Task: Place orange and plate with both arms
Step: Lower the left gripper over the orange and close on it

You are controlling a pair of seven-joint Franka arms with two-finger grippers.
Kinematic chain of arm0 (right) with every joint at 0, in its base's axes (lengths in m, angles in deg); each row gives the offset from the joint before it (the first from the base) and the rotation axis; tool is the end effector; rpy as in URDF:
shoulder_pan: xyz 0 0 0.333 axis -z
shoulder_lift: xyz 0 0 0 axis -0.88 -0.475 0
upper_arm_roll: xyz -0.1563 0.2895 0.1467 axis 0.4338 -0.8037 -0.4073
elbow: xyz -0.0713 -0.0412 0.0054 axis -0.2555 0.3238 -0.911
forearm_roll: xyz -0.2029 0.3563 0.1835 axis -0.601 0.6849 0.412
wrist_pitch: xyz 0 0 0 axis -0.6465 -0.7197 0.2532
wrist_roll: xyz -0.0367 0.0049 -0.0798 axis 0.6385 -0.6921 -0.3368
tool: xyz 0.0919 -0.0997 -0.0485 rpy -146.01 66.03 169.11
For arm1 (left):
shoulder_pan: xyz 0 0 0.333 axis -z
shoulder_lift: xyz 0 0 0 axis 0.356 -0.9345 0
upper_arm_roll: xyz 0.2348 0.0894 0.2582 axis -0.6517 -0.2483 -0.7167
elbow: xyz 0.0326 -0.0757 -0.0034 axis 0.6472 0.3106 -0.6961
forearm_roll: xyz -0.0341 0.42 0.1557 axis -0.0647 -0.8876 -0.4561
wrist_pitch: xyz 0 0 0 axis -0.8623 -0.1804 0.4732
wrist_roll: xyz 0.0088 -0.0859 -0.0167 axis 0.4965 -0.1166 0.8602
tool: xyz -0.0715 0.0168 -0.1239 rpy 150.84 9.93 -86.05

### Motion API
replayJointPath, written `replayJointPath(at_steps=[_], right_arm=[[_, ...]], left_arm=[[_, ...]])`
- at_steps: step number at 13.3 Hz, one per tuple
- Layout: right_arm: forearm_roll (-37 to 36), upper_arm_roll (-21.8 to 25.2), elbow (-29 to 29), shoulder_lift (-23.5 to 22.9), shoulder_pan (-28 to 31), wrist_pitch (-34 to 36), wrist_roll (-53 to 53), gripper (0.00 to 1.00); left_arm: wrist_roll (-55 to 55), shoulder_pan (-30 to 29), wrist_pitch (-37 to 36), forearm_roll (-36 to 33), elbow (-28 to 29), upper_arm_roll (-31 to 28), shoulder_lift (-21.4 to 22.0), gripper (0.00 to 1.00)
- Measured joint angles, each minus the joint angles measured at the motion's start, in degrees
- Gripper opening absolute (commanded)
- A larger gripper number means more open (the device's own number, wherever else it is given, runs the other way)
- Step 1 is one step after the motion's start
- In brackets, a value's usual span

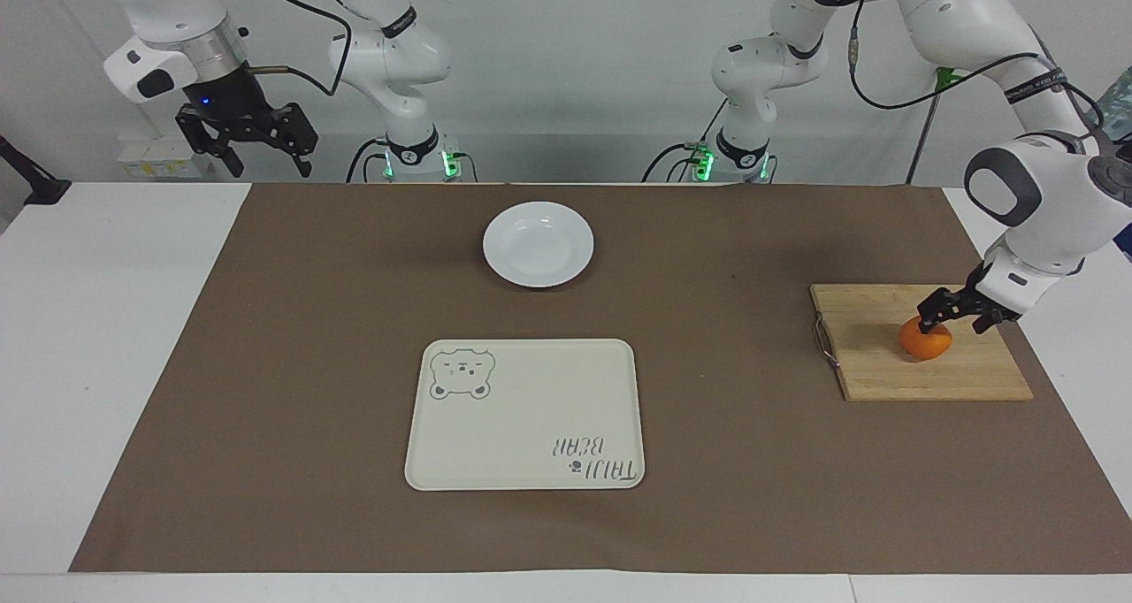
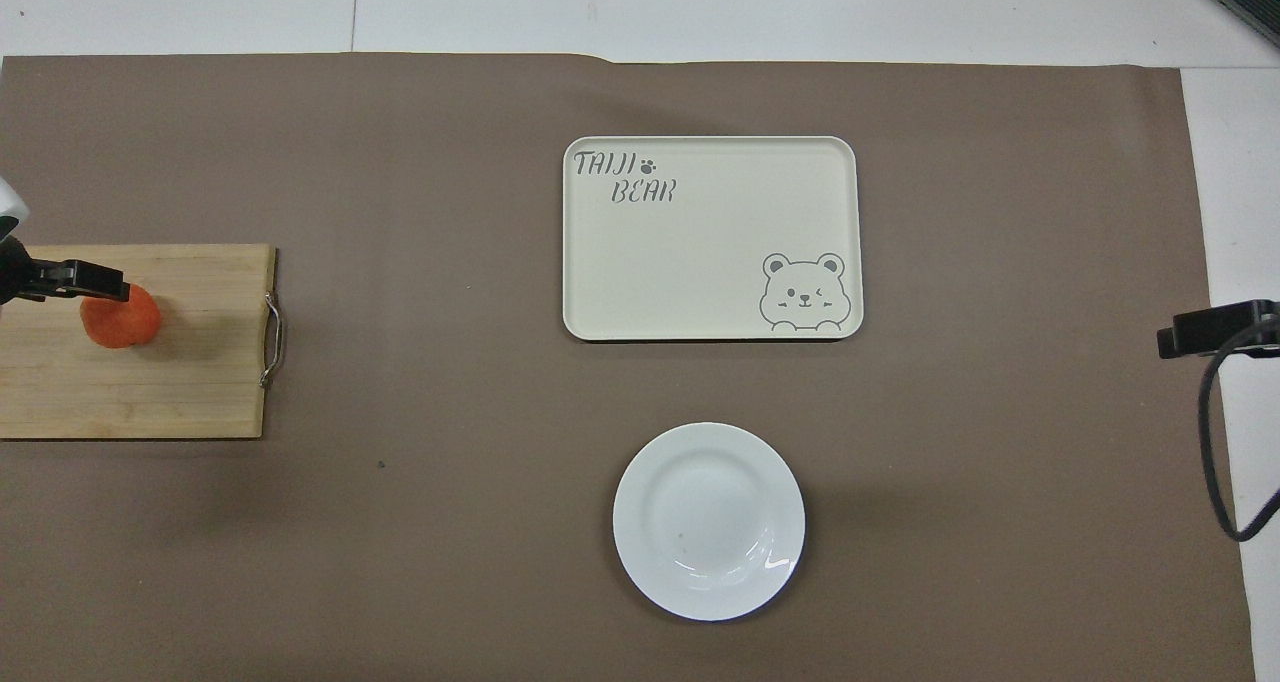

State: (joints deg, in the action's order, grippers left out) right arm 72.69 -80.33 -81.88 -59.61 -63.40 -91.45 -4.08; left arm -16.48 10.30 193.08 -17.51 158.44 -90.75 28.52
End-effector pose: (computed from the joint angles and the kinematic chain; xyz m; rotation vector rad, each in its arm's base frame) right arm 0.5643 -0.0409 0.6580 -3.1288 0.0371 0.0183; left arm 0.6702 0.1711 0.3651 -3.1396 0.0850 -0.0453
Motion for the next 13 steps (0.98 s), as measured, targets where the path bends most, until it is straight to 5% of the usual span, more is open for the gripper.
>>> replayJointPath(at_steps=[13], right_arm=[[0.00,-0.63,0.01,0.03,-0.15,0.07,0.00,1.00]], left_arm=[[6.55,-0.42,7.73,0.07,7.06,0.32,-0.13,1.00]])
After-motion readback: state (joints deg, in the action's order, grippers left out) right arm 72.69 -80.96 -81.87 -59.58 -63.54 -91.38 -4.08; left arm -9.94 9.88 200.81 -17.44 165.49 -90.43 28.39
